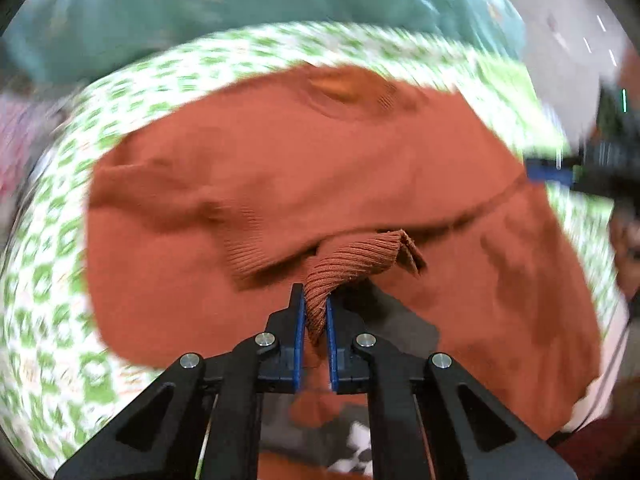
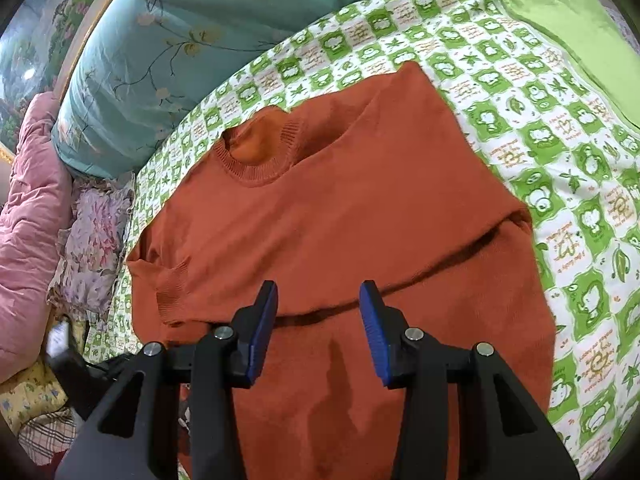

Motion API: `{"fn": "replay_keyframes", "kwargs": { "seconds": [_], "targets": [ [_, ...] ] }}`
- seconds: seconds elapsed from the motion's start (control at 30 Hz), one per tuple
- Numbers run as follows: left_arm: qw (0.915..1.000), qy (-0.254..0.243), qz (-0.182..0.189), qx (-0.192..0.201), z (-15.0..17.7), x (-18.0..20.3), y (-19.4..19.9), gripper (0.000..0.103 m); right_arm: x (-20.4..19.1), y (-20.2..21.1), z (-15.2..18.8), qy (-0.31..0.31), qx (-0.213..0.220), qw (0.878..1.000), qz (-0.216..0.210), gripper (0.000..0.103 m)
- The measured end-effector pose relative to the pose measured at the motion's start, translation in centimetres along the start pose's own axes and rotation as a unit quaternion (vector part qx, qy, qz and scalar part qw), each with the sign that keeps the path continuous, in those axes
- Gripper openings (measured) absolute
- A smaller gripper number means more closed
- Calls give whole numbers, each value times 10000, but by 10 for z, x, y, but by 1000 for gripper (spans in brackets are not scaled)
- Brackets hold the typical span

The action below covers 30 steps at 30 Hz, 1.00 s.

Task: Fold small clothes
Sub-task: 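Lift the sleeve across the sweater body and open the left gripper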

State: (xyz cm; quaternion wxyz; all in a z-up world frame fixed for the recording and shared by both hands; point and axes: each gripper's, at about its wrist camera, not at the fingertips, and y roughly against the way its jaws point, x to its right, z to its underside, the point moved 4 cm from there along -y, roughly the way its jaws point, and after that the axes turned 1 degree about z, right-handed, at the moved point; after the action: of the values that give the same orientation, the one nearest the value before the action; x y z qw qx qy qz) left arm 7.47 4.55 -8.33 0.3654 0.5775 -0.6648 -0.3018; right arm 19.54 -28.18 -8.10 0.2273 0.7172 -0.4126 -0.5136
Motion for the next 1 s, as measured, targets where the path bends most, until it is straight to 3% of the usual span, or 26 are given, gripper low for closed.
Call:
{"fn": "replay_keyframes", "kwargs": {
  "seconds": [0.13,0.27,0.43,0.53,0.67,0.87,1.0],
  "targets": [
    [9950,914,-98,380,-5,-57,44,7,-10,-6,0,104,-56,9999,-91,44],
    [9822,1687,-328,756,-20,-119,81,7,-21,-14,1,178,-160,9995,-183,44],
    [9699,1955,-477,1375,-56,-144,123,7,-34,-19,2,295,-231,9988,-317,44],
    [9707,1740,-212,1644,-92,-121,130,7,-34,-19,-2,297,-215,9986,-382,44],
    [9766,1354,269,1650,-128,-68,108,8,-27,-11,-11,220,-100,9989,-401,44],
    [9848,872,1003,1119,-154,30,26,8,6,5,-24,-41,91,9997,-220,44],
    [9883,635,1200,693,-154,77,-33,8,35,12,-27,-309,140,9994,-85,44]
  ]
}}
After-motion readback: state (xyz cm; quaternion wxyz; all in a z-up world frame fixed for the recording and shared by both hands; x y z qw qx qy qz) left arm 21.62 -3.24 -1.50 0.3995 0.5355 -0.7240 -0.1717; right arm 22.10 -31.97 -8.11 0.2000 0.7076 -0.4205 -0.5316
